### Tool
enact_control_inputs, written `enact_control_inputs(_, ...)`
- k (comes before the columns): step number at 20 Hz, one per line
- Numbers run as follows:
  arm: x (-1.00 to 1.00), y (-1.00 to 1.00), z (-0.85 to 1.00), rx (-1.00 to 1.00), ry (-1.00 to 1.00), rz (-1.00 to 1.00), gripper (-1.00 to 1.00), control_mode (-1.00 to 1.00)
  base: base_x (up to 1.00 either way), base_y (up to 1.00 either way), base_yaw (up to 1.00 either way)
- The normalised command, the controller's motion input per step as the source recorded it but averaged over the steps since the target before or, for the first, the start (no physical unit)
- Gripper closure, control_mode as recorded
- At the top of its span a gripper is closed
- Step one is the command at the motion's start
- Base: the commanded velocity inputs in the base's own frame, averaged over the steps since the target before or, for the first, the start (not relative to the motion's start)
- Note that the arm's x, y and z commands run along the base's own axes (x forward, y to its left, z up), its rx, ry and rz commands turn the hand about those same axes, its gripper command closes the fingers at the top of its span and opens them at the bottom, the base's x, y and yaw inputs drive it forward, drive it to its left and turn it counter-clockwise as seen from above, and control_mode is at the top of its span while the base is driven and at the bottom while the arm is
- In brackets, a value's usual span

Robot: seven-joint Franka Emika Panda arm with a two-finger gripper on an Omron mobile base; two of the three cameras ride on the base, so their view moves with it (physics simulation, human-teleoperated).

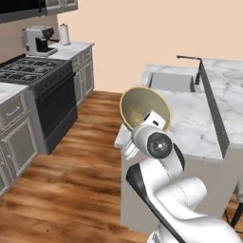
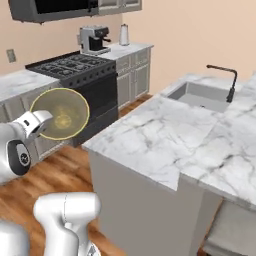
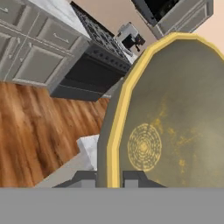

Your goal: Move the bowls from the cabinet to the plates on the dining table.

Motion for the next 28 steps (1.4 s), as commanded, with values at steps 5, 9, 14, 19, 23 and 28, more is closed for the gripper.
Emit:
enact_control_inputs(5,0.00,0.00,0.00,0.00,0.00,0.00,1.00,1.00,0.00,0.00,-0.47)
enact_control_inputs(9,0.00,0.00,0.00,0.00,0.00,0.00,1.00,1.00,0.00,0.00,-0.38)
enact_control_inputs(14,0.00,0.00,0.00,0.00,0.00,0.00,1.00,1.00,0.00,0.00,-0.26)
enact_control_inputs(19,0.00,0.00,0.00,0.00,0.00,0.00,1.00,1.00,0.00,-0.09,-0.21)
enact_control_inputs(23,0.00,0.00,0.00,0.00,0.00,0.00,1.00,1.00,0.00,-0.34,-0.28)
enact_control_inputs(28,0.00,0.00,0.00,0.00,0.00,0.00,1.00,1.00,0.09,-0.55,-0.18)
